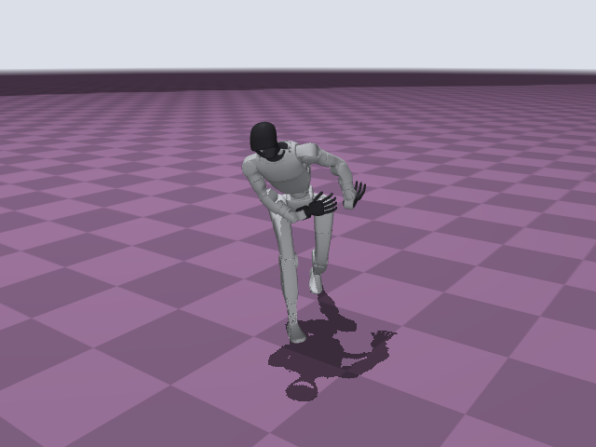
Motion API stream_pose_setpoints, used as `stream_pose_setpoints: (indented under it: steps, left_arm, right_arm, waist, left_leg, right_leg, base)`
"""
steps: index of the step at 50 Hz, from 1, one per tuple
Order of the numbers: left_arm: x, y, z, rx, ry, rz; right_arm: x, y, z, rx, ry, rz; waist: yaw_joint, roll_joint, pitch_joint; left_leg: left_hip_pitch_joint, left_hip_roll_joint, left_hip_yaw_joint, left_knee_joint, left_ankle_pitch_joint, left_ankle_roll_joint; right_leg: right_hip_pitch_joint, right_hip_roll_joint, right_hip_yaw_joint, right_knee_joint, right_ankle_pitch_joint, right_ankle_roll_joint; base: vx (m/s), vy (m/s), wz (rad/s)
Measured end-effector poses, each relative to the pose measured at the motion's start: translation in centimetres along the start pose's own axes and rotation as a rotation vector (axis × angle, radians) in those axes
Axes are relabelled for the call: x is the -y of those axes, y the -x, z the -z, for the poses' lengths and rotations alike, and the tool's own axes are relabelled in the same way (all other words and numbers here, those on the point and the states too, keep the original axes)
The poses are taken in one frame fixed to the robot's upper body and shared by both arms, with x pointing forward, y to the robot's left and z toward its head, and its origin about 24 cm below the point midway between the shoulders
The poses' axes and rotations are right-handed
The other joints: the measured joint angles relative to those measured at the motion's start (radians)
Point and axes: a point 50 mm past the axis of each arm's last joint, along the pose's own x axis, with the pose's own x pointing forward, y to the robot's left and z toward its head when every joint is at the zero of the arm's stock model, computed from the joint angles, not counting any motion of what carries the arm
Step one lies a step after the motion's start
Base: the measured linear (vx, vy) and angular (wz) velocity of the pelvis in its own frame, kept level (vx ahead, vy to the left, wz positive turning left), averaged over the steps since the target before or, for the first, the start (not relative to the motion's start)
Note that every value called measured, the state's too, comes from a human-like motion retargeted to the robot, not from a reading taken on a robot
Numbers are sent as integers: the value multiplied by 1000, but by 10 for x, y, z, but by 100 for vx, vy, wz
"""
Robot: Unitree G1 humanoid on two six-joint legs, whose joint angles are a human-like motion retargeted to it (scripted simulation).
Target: Kungfu
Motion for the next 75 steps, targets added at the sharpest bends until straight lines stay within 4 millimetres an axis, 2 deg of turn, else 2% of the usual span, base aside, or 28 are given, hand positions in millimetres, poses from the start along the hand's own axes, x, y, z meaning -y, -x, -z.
stream_pose_setpoints:
  steps: [4, 9, 12, 15, 17, 20, 23, 27, 31, 34, 37, 41, 44, 46, 48, 50, 52, 54, 56, 58, 60, 63, 64, 65, 67, 70, 73, 75]
  left_arm:
    - [-6, 29, 13, -13, 17, -91]
    - [-19, 57, 12, 21, 22, -221]
    - [-21, 64, 12, 20, 10, -240]
    - [-23, 71, 14, 13, 26, -277]
    - [-27, 78, 16, -2, 42, -319]
    - [-36, 92, 19, -46, 58, -408]
    - [-50, 110, 22, -75, 114, -557]
    - [-67, 127, 27, -46, 251, -820]
    - [-79, 128, 23, 150, 404, -1006]
    - [-83, 125, 15, 356, 484, -1061]
    - [-82, 123, 7, 597, 526, -1078]
    - [-73, 115, -3, 993, 595, -1062]
    - [-61, 96, -14, 1366, 707, -979]
    - [-53, 80, -28, 1644, 789, -858]
    - [-45, 65, -43, 1904, 862, -693]
    - [-35, 49, -57, 2122, 929, -538]
    - [-23, 30, -61, 2278, 1014, -466]
    - [-10, 11, -59, 2374, 1112, -477]
    - [-2, -4, -59, 2422, 1205, -524]
    - [3, -15, -66, 2459, 1270, -561]
    - [6, -21, -73, 2486, 1288, -570]
    - [7, -21, -82, 2485, 1218, -514]
    - [7, -20, -84, 2474, 1179, -491]
    - [6, -18, -86, 2459, 1138, -469]
    - [6, -15, -83, 2411, 1080, -451]
    - [3, -16, -81, 2240, 1027, -422]
    - [-20, -14, -89, 2000, 1010, -435]
    - [-33, -13, -84, 1825, 1036, -504]
  right_arm:
    - [30, 10, 10, -77, 48, 55]
    - [61, 20, 12, -111, 100, 118]
    - [66, 22, 11, -122, 118, 122]
    - [67, 27, 14, -151, 110, 155]
    - [72, 36, 18, -189, 108, 190]
    - [79, 51, 24, -259, 103, 237]
    - [96, 69, 27, -317, 72, 301]
    - [130, 93, 19, -304, 4, 473]
    - [154, 124, 3, -256, -43, 665]
    - [158, 157, -7, -247, -99, 825]
    - [143, 193, -11, -252, -220, 1000]
    - [99, 243, -13, -297, -455, 1224]
    - [48, 273, -14, -355, -657, 1373]
    - [8, 287, -16, -372, -825, 1476]
    - [-35, 294, -20, -335, -1016, 1585]
    - [-82, 291, -26, -249, -1224, 1717]
    - [-128, 274, -34, -103, -1416, 1860]
    - [-164, 250, -41, 78, -1558, 2008]
    - [-187, 225, -45, 253, -1653, 2141]
    - [-197, 208, -46, 434, -1730, 2225]
    - [-192, 206, -45, 536, -1721, 2198]
    - [-184, 217, -43, 425, -1738, 2033]
    - [-181, 222, -42, 364, -1733, 1979]
    - [-178, 227, -41, 299, -1725, 1927]
    - [-173, 231, -36, 176, -1719, 1839]
    - [-177, 240, -34, 9, -1700, 1762]
    - [-186, 261, -33, -274, -1635, 1699]
    - [-189, 276, -27, -506, -1581, 1617]
  waist:
    - [-7, 33, -22]
    - [27, 28, -34]
    - [-8, 56, -50]
    - [-27, 77, -63]
    - [-28, 89, -74]
    - [-42, 110, -79]
    - [-85, 81, -95]
    - [-149, 24, -116]
    - [-208, -7, -141]
    - [-234, -18, -157]
    - [-220, -26, -154]
    - [-180, -77, -183]
    - [-149, -138, -228]
    - [-136, -169, -258]
    - [-105, -193, -299]
    - [-76, -197, -357]
    - [-67, -189, -435]
    - [-63, -184, -513]
    - [-37, -200, -577]
    - [-25, -220, -605]
    - [-35, -222, -591]
    - [-40, -239, -547]
    - [-49, -251, -535]
    - [-61, -264, -524]
    - [-58, -278, -534]
    - [-37, -266, -586]
    - [-3, -242, -565]
    - [41, -247, -533]
  left_leg:
    - [-8, 30, 48, 12, 19, 16]
    - [24, 25, 93, -55, 89, 14]
    - [88, 51, 82, -160, 134, 15]
    - [184, 94, 96, -286, 183, 0]
    - [244, 131, 98, -363, 234, -26]
    - [311, 183, 11, -444, 321, -86]
    - [317, 159, -28, -481, 395, -99]
    - [281, 161, 55, -487, 461, -99]
    - [229, 249, 194, -480, 511, -99]
    - [188, 353, 338, -445, 527, -99]
    - [168, 479, 447, -361, 504, -80]
    - [104, 482, 376, -274, 431, -53]
    - [76, 425, 317, -250, 362, -16]
    - [67, 371, 288, -257, 340, 18]
    - [71, 325, 286, -291, 330, 46]
    - [82, 303, 301, -353, 345, 73]
    - [72, 277, 290, -409, 378, 96]
    - [59, 258, 280, -476, 420, 107]
    - [58, 240, 290, -549, 463, 104]
    - [67, 223, 294, -604, 494, 93]
    - [92, 211, 282, -636, 512, 87]
    - [153, 150, 288, -667, 516, 97]
    - [170, 122, 287, -673, 510, 103]
    - [186, 92, 281, -678, 501, 111]
    - [184, 63, 291, -670, 495, 114]
    - [142, 53, 253, -674, 520, 129]
    - [180, 26, 214, -694, 527, 158]
    - [214, 17, 255, -705, 530, 168]
  right_leg:
    - [-24, -81, -68, 27, -86, 73]
    - [20, -93, -38, -4, -27, 68]
    - [63, -103, -40, -9, -4, 30]
    - [119, -79, -33, -10, 71, -57]
    - [167, -70, -49, -7, 68, -106]
    - [247, -69, -72, 12, 43, -132]
    - [296, -150, -43, 52, 7, -103]
    - [356, -287, -41, 74, -28, -56]
    - [430, -395, -122, 56, -49, -51]
    - [504, -456, -215, 24, -54, -62]
    - [617, -475, -328, -18, -62, -83]
    - [713, -532, -393, -101, -13, -86]
    - [771, -595, -409, -175, 82, -69]
    - [823, -652, -435, -244, 221, -51]
    - [875, -692, -481, -345, 395, -44]
    - [926, -691, -545, -423, 453, -51]
    - [955, -625, -505, -427, 361, -60]
    - [939, -509, -364, -339, 156, -42]
    - [910, -378, -271, -228, -40, -45]
    - [905, -244, -214, -139, -189, -42]
    - [934, -99, -164, -95, -309, -5]
    - [1016, 39, -152, -168, -364, 30]
    - [1042, 48, -161, -218, -309, -38]
    - [1065, 47, -174, -272, -227, -141]
    - [1105, 42, -91, -297, -265, -130]
    - [1026, 87, 57, -249, -323, -28]
    - [1092, -47, -241, -305, -292, -40]
    - [1153, -62, -275, -346, -262, -62]
  base:
    - [1, -9, 65]
    - [11, -2, 11]
    - [25, -5, 53]
    - [30, -12, 37]
    - [34, -20, 70]
    - [33, -24, 138]
    - [21, -3, 219]
    - [8, -5, 237]
    - [4, -17, 229]
    - [6, -12, 203]
    - [11, -11, 137]
    - [15, 34, 107]
    - [28, 41, 88]
    - [36, 47, 99]
    - [42, 69, 55]
    - [52, 64, 33]
    - [60, 63, 26]
    - [51, 40, 11]
    - [34, 29, -25]
    - [13, 31, -13]
    - [3, 38, 18]
    - [1, 44, 24]
    - [-2, 40, 43]
    - [-1, 34, 33]
    - [6, 28, 9]
    - [15, 29, 63]
    - [1, 40, 58]
    - [-7, 34, -60]
